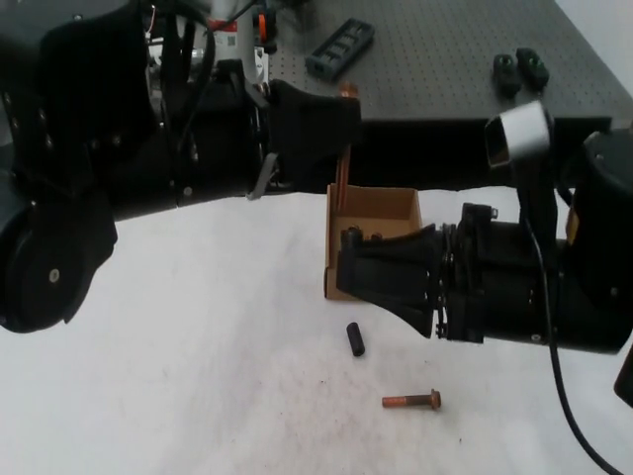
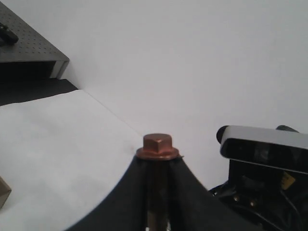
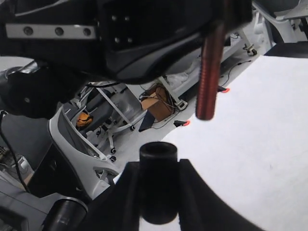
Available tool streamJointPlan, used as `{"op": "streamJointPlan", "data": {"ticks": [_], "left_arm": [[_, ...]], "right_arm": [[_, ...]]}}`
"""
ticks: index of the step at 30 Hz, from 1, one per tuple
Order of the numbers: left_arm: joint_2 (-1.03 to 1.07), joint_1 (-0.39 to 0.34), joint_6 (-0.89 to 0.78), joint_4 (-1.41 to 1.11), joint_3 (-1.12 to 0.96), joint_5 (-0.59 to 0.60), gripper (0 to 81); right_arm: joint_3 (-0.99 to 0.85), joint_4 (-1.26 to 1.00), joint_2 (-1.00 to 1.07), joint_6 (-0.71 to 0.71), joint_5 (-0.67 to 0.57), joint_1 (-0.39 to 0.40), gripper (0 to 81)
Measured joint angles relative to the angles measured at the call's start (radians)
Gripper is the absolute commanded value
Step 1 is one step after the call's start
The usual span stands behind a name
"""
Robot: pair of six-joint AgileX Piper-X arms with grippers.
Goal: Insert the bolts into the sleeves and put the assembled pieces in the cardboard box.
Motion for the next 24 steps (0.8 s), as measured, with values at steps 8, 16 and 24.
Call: {"op": "streamJointPlan", "data": {"ticks": [8, 16, 24], "left_arm": [[0.0, -0.001, 0.0, 0.0, 0.0, 0.057, 0.6], [0.0, -0.001, 0.0, -0.006, 0.0, 0.078, 0.6], [0.0, -0.001, 0.0, -0.013, 0.0, 0.106, 0.6]], "right_arm": [[-0.006, -0.006, 0.045, 0.018, 0.0, 0.0, 1.5], [-0.007, -0.06, 0.048, 0.018, 0.032, 0.0, 1.5], [-0.007, -0.074, 0.05, 0.025, 0.05, 0.0, 1.5]]}}
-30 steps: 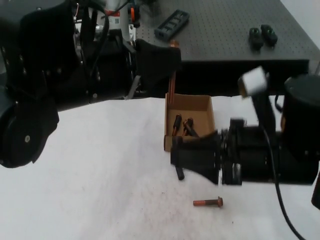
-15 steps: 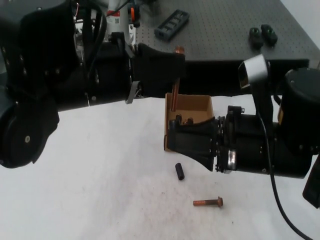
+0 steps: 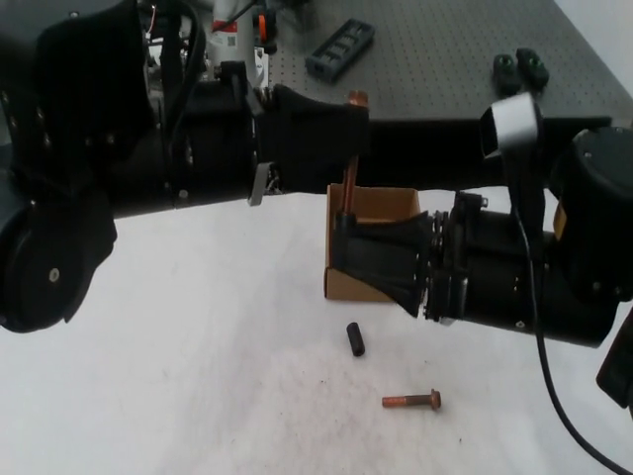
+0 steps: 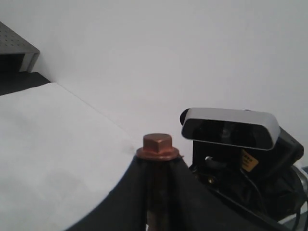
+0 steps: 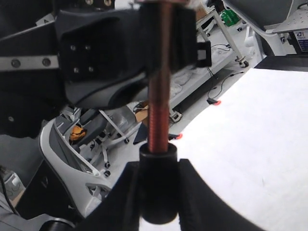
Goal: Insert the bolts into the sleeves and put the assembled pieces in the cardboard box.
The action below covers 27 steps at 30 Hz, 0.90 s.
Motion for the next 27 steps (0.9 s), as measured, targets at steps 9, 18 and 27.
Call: {"op": "streamJointPlan", "data": {"ticks": [9, 18, 27], "left_arm": [[0.0, 0.0, 0.0, 0.003, 0.0, 0.019, 2.2], [0.0, 0.0, 0.0, 0.014, 0.0, -0.009, 55.4], [0.023, -0.002, 0.175, 0.371, 0.0, -0.195, 49.7]], "right_arm": [[0.0, -0.063, 0.0, 0.035, 0.029, 0.0, 1.5], [-0.004, -0.076, 0.0, 0.037, 0.165, -0.075, 1.5], [-0.475, 0.546, 0.35, -0.31, 0.377, -0.238, 1.5]]}}
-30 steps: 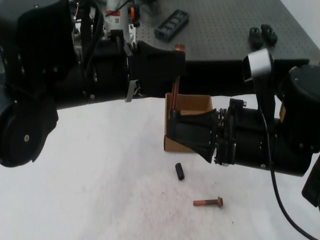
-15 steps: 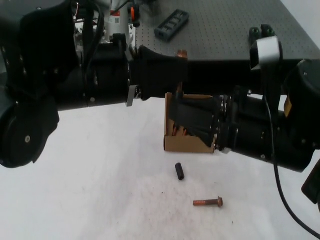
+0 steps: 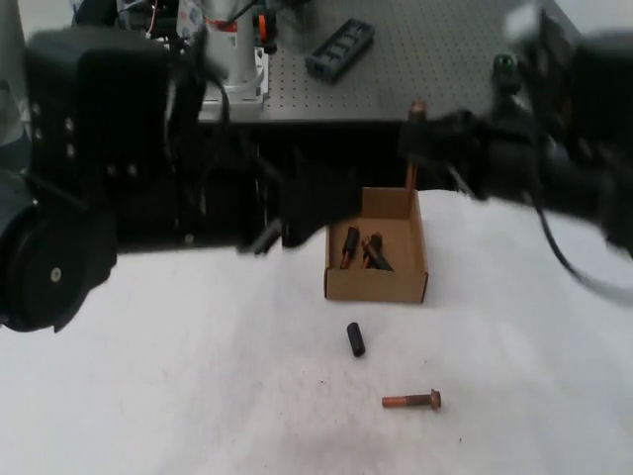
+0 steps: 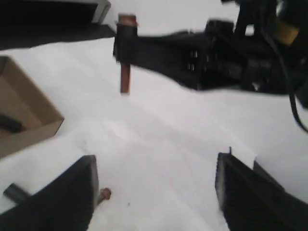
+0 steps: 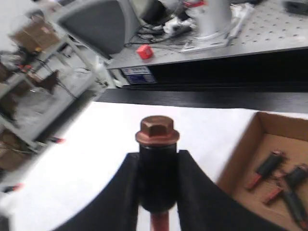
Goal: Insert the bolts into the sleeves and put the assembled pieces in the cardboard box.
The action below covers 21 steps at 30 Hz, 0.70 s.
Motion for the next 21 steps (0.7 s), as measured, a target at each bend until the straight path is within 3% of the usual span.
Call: {"op": "streamJointPlan", "data": {"ticks": [6, 15, 17, 21], "left_arm": [[0.104, 0.0, 0.04, 0.145, 0.0, -0.072, 49.7], [0.143, -0.033, 0.248, 0.242, 0.0, -0.148, 46.1], [0.178, -0.085, 0.368, 0.302, -0.033, -0.201, 46.1], [0.229, -0.124, 0.438, 0.337, -0.077, -0.24, 46.1]], "right_arm": [[-0.427, 0.342, 0.399, -0.143, 0.182, 0.006, 1.5], [-0.678, 0.581, 0.656, -0.209, 0.291, 0.008, 0.0], [-0.705, 0.609, 0.678, -0.219, 0.304, 0.008, 8.1], [-0.761, 0.7, 0.736, -0.243, 0.322, 0.008, 41.0]]}}
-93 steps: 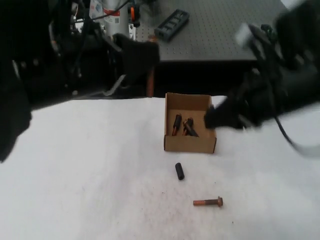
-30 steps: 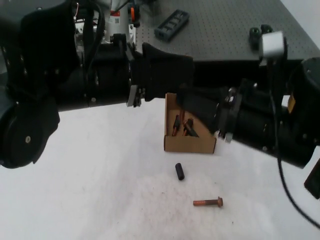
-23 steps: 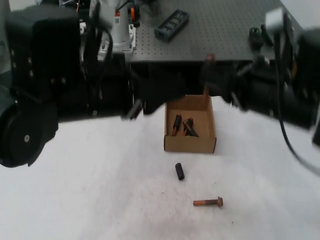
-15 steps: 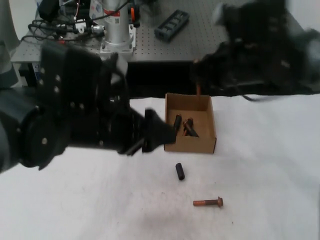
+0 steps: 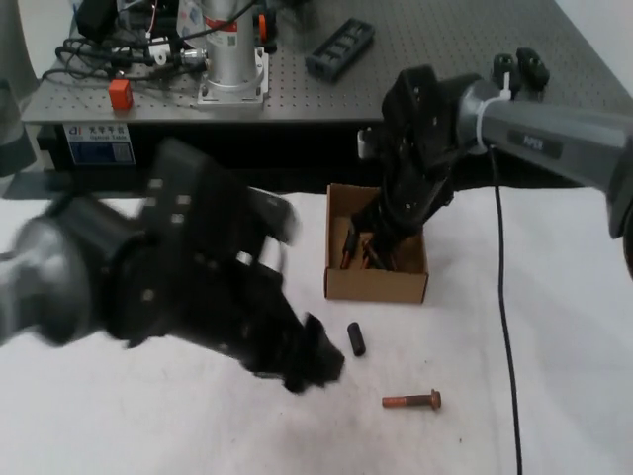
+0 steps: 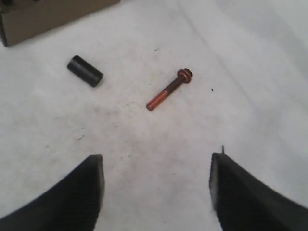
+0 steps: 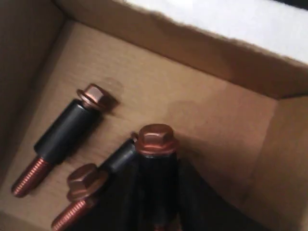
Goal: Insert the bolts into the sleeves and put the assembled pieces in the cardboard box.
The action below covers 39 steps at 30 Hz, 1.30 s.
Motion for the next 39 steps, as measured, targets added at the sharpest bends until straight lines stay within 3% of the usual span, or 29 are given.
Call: {"op": "streamJointPlan", "data": {"ticks": [2, 7, 13, 21, 24, 29, 39], "left_arm": [[0.064, -0.046, 0.094, 0.043, -0.062, -0.039, 46.1], [0.214, -0.121, 0.219, 0.131, -0.23, -0.112, 42.6], [0.434, -0.194, 0.441, 0.244, -0.492, -0.223, 41.0], [0.587, -0.238, 0.571, 0.331, -0.688, -0.288, 41.0], [0.631, -0.239, 0.599, 0.369, -0.745, -0.289, 40.6], [0.658, -0.239, 0.621, 0.383, -0.769, -0.289, 32.3], [0.693, -0.25, 0.635, 0.391, -0.772, -0.276, 31.9]], "right_arm": [[-0.006, 0.009, 0.001, -0.002, 0.0, 0.0, 45.4], [-0.02, 0.015, -0.022, -0.004, 0.002, 0.0, 35.8], [-0.02, 0.048, -0.114, -0.004, -0.018, -0.021, 35.8], [0.004, 0.178, -0.298, -0.004, -0.09, -0.112, 35.8], [0.066, 0.185, -0.356, -0.004, -0.108, -0.119, 35.8], [0.17, 0.161, -0.421, -0.004, -0.118, -0.119, 35.8], [0.247, 0.139, -0.467, -0.004, -0.154, -0.119, 35.8]]}}
